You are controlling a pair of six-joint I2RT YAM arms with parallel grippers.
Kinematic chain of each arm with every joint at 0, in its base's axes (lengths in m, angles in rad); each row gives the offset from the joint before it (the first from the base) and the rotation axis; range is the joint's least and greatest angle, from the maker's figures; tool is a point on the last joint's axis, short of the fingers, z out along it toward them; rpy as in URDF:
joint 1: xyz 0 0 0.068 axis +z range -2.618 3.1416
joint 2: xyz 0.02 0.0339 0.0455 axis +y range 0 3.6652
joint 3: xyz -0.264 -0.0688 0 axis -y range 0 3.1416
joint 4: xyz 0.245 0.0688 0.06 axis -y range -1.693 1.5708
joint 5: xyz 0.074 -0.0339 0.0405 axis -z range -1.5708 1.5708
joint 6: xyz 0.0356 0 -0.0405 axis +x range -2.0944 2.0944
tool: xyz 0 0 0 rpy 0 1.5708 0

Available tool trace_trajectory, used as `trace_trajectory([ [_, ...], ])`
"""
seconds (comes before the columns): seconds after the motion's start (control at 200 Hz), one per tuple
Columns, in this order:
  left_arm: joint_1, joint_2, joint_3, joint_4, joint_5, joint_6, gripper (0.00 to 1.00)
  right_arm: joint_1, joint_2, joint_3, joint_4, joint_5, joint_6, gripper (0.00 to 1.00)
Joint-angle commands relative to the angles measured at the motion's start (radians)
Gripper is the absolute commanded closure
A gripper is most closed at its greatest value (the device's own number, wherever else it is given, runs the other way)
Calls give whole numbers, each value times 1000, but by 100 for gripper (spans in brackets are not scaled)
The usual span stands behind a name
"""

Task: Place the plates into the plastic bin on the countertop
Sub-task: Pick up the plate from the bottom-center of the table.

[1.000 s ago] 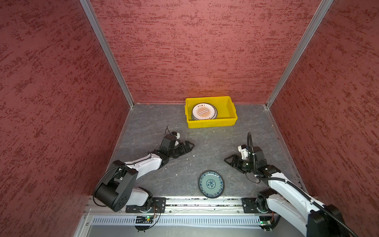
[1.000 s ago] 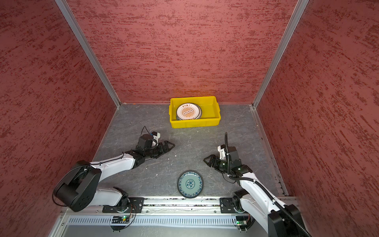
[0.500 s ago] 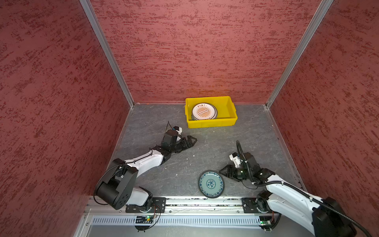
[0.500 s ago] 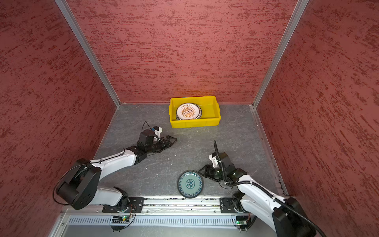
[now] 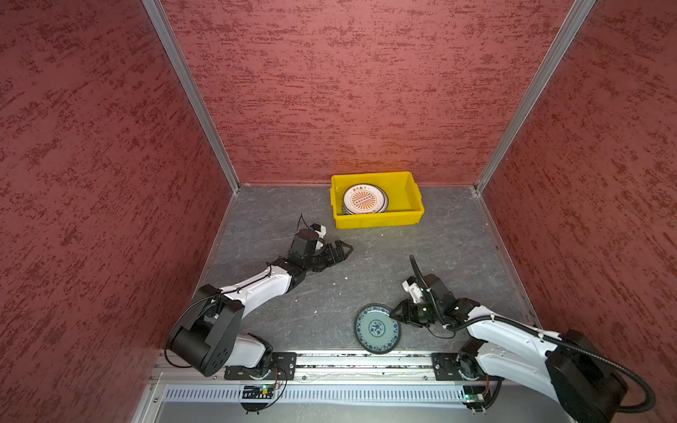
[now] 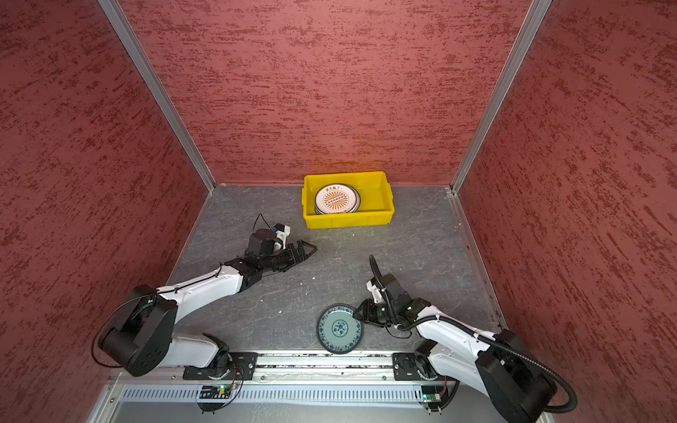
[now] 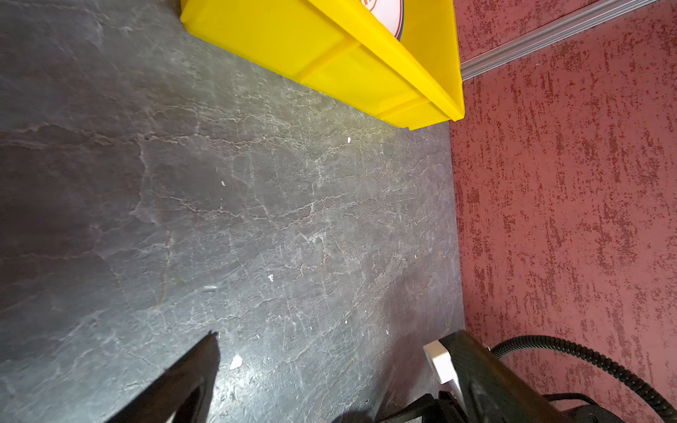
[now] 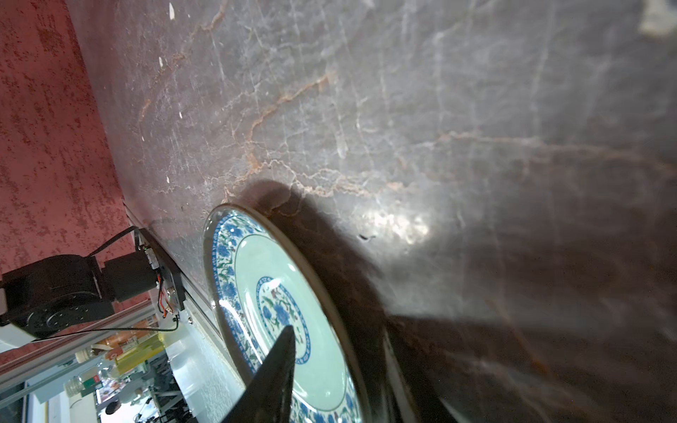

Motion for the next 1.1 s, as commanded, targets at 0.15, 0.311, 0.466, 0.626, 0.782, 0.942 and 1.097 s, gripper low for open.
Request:
trace_trajectory([
  [0.15, 9, -33, 32, -37, 6, 17, 1, 10, 31, 34, -60, 79, -48, 67],
  [0.311, 13, -30, 31, -42, 0, 14, 1, 13, 41, 44, -102, 123, -58, 69],
  [0.466, 19, -12, 42, -51, 8, 13, 1, 20, 60, 57, -110, 121, -72, 70],
  [0.626, 23, -7, 51, -66, 17, 6, 1, 31, 64, 86, -149, 139, -78, 72],
  [0.782, 24, -10, 47, -71, 17, 7, 1, 39, 62, 77, -135, 145, -78, 76],
  [0.942, 29, -11, 42, -73, 18, 7, 1, 46, 80, 83, -131, 151, -67, 79],
  [1.097, 34, -12, 39, -73, 21, 7, 1, 48, 75, 75, -108, 160, -48, 84],
])
